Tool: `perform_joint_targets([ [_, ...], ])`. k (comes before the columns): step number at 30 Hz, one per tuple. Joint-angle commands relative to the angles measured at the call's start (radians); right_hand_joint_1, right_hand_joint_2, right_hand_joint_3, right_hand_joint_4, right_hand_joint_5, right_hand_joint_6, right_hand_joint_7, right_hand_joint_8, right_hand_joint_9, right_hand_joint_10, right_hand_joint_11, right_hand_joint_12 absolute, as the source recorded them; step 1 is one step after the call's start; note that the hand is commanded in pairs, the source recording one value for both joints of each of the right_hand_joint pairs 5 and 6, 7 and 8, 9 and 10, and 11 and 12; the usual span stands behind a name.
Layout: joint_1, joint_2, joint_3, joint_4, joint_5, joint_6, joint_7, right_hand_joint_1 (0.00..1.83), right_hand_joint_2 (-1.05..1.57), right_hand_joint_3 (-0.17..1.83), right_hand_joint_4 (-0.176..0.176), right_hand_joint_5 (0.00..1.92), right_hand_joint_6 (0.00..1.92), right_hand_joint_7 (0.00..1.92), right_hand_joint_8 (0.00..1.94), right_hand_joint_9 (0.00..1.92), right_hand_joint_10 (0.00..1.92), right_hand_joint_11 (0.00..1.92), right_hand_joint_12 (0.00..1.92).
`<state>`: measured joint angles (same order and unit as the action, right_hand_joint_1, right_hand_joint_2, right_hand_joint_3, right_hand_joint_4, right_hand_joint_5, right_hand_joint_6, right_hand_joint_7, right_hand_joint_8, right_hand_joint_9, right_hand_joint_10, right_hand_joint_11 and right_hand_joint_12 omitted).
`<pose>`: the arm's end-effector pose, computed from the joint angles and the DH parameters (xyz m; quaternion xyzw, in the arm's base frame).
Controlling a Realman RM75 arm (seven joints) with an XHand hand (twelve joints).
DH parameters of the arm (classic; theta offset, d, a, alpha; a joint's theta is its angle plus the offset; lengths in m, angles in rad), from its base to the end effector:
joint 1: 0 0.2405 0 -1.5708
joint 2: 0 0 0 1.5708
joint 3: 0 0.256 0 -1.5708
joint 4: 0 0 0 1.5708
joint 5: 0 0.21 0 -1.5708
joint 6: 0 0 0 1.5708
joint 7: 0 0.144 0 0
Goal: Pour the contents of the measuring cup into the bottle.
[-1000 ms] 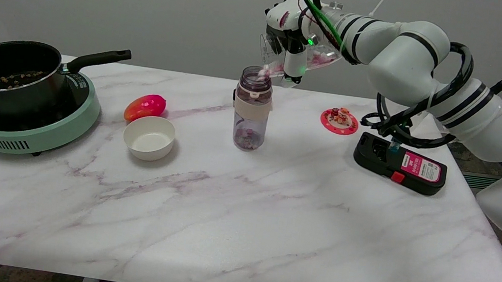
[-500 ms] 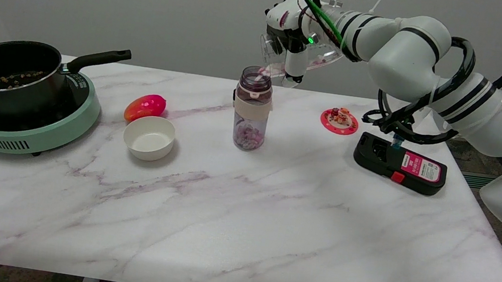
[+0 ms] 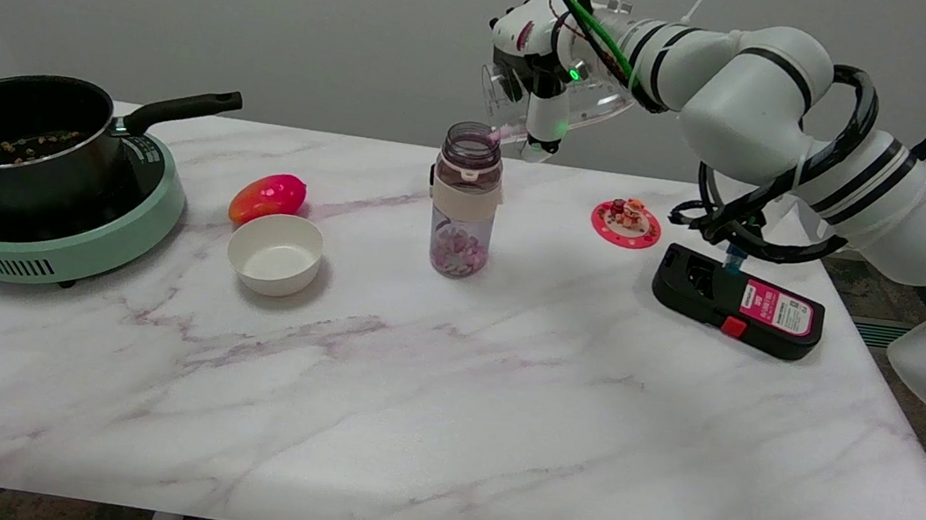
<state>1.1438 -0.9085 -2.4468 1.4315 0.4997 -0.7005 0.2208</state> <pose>-0.0445 -0.4878 0.2672 0.7560 0.0840 -0.2144 0.6127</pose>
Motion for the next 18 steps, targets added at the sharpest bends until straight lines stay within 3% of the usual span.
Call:
perform_joint_targets([
  [1,0.012,-0.006,-0.011,-0.012,0.010,0.006,-0.001,1.61,0.86,1.08,0.000,1.92,1.92,1.68,1.68,1.50,1.50,1.27,1.27],
  [18,0.014,-0.011,-0.012,-0.019,0.009,0.015,-0.001,1.61,0.87,1.07,0.000,1.92,1.92,1.68,1.68,1.50,1.50,1.27,1.27],
])
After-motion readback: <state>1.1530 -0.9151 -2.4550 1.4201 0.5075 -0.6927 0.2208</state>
